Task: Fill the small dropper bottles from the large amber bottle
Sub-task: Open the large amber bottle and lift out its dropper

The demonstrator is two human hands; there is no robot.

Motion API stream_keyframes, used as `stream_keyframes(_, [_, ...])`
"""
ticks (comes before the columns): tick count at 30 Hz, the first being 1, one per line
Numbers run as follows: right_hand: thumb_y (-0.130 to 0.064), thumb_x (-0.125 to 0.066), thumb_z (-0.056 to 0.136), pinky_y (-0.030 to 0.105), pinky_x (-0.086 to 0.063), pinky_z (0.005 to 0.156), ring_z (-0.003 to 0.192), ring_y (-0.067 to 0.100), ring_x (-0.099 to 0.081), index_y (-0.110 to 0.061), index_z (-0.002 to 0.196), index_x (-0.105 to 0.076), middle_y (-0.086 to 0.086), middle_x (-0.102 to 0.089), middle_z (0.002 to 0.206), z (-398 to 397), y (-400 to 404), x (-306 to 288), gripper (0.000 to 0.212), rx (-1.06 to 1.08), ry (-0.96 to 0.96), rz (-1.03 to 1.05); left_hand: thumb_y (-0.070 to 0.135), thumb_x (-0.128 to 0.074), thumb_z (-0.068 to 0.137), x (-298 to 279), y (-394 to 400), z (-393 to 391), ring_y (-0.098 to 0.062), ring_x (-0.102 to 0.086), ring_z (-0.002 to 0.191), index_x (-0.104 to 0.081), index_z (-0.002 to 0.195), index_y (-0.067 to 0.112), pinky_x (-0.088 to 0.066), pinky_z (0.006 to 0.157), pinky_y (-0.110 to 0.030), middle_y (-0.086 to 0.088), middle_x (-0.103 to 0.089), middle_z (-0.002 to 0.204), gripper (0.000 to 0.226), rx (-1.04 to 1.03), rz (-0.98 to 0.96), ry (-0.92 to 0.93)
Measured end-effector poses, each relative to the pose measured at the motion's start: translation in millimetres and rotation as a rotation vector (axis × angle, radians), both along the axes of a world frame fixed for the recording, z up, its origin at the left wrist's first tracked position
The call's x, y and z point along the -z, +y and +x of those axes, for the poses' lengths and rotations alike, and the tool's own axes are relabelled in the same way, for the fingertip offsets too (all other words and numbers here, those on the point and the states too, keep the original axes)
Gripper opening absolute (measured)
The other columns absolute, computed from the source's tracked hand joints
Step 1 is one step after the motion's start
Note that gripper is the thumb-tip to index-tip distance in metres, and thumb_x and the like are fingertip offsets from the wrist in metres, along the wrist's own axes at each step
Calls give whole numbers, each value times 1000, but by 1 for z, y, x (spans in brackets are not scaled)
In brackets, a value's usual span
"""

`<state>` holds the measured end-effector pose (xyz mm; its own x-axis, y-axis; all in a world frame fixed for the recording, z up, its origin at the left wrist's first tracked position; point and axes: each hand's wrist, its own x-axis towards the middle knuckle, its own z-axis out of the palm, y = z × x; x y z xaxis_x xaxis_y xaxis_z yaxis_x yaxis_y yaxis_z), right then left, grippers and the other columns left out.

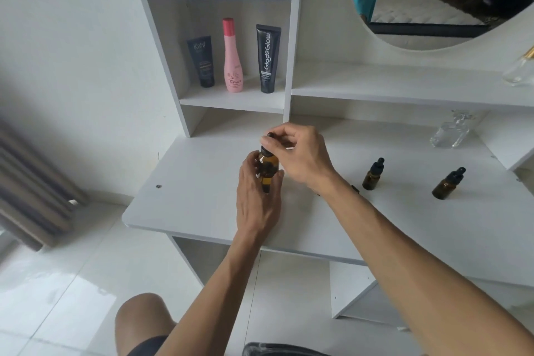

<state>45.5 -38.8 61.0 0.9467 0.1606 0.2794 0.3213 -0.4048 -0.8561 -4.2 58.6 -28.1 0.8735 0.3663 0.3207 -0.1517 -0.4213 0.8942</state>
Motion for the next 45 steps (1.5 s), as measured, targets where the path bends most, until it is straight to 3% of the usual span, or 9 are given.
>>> stream_keyframes(4, [-24, -74, 88, 30, -59, 82, 78, 10, -73, -13, 89, -74, -5, -76, 80, -1, 0, -7, 11, -9, -3, 61, 31, -65, 97, 1, 0, -1, -14, -62, 112, -40, 138, 32, -56, 90, -45, 5, -59, 127, 48, 11, 8, 6])
stream_keyframes(9, [-14, -70, 91, 16, -52, 65, 67, 2, -69, -6, 94, -71, 0, -73, 76, 1, -1, -31, 9, -69, -51, 162, 30, -65, 97, 2, 0, -1, -10, -60, 111, -41, 138, 34, -55, 92, -40, 7, -59, 128, 47, 7, 2, 15])
stream_keyframes(13, [-16, -72, 91, 29, -61, 76, 82, 18, -75, -8, 104, -72, 7, -75, 89, 6, -2, -42, 15, -92, -67, 195, 31, -64, 98, 3, 1, -1, -5, -57, 110, -41, 138, 34, -54, 92, -35, 10, -58, 129, 47, 5, 2, 26])
stream_keyframes(17, [-18, -72, 91, 28, -61, 75, 78, 15, -75, -14, 95, -74, 3, -76, 84, 9, -2, -44, 6, -109, -77, 189, 31, -65, 98, 4, 2, -1, 4, -51, 104, -41, 139, 34, -47, 89, -26, 14, -56, 127, 47, 4, 6, 33])
stream_keyframes(23, [-11, -72, 90, 31, -62, 78, 74, 21, -73, -1, 90, -72, 16, -75, 83, 12, 0, -41, 10, -137, -33, 235, 33, -65, 97, 5, 2, 1, -3, -57, 106, -40, 139, 35, -49, 89, -28, 9, -58, 131, 49, -2, 6, 42])
stream_keyframes(31, [-9, -73, 89, 46, -62, 78, 69, 29, -72, 5, 83, -69, 19, -73, 77, 14, 2, -32, 16, -131, -48, 233, 33, -65, 98, 5, 1, 1, 22, -49, 100, -41, 139, 34, -44, 84, -15, 12, -58, 129, 48, 2, 12, 53])
stream_keyframes(37, [-15, -74, 90, 44, -62, 76, 67, 18, -71, -7, 80, -71, 9, -75, 75, 13, 2, -19, 13, -128, -34, 145, 31, -66, 97, 4, 2, 0, 10, -54, 102, -42, 139, 32, -52, 89, -28, 12, -58, 127, 48, -6, 6, 32])
stream_keyframes(40, [-18, -75, 89, 45, -61, 77, 70, 21, -72, -8, 79, -72, 5, -75, 75, 13, 2, -10, 14, -103, -18, 110, 32, -66, 98, 4, 2, 0, -4, -58, 107, -41, 140, 31, -55, 90, -35, 7, -60, 129, 49, -5, 4, 32])
stream_keyframes(45, [-20, -76, 88, 47, -60, 78, 76, 25, -73, -7, 81, -72, 5, -76, 77, 12, 2, -1, 15, -87, 6, 92, 34, -66, 97, 3, 2, -1, -7, -59, 109, -41, 140, 33, -55, 91, -36, 7, -60, 129, 49, -7, 7, 34])
